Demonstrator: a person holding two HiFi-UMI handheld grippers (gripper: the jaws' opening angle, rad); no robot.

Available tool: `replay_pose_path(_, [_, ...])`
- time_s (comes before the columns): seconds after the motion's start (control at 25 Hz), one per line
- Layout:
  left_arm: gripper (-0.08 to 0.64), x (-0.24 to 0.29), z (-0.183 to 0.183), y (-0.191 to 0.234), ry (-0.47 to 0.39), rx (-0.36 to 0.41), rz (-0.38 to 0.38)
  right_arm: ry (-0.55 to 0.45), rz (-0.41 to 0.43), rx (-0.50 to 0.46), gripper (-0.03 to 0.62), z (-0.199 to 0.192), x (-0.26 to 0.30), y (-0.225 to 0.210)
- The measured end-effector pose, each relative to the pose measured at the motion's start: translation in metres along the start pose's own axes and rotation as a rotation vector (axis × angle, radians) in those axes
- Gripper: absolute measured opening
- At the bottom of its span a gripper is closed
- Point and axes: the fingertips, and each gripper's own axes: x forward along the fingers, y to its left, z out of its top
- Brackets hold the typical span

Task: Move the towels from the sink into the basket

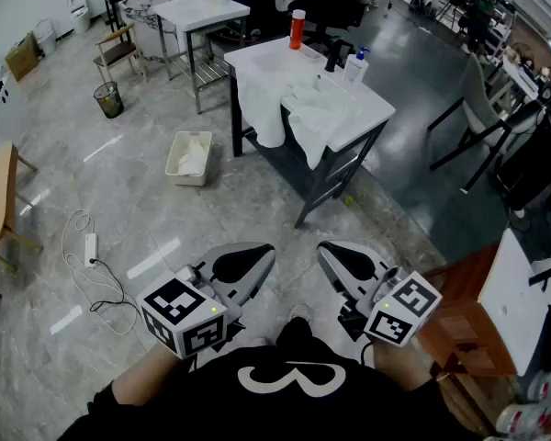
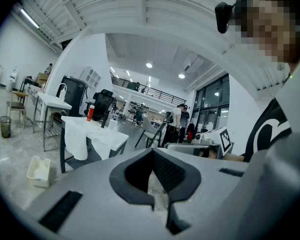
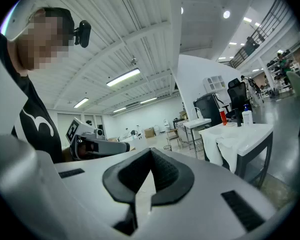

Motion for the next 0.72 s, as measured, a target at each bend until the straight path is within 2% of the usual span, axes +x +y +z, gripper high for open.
replay_pose_path(0.36, [0.006,-0.019,0.014,-0.02,-0.019,0.029,0.012,-0.023,0.027,-0.03,0.003,0.019,-0.02,0.026])
replay_pose_path(0.48, [0.006,-0.017,0.018,-0.023,-0.025,0.041,0.011,-0.051,-0.012,-0.029,0.003,0.026,-0.03,0.019])
replay_pose_path(0.72, [0.006,-0.01,0.022,-0.011,-0.017,0.044,0.029,-0.021,-0.069,-0.017,0.006,0.025,-0.029,-0.007])
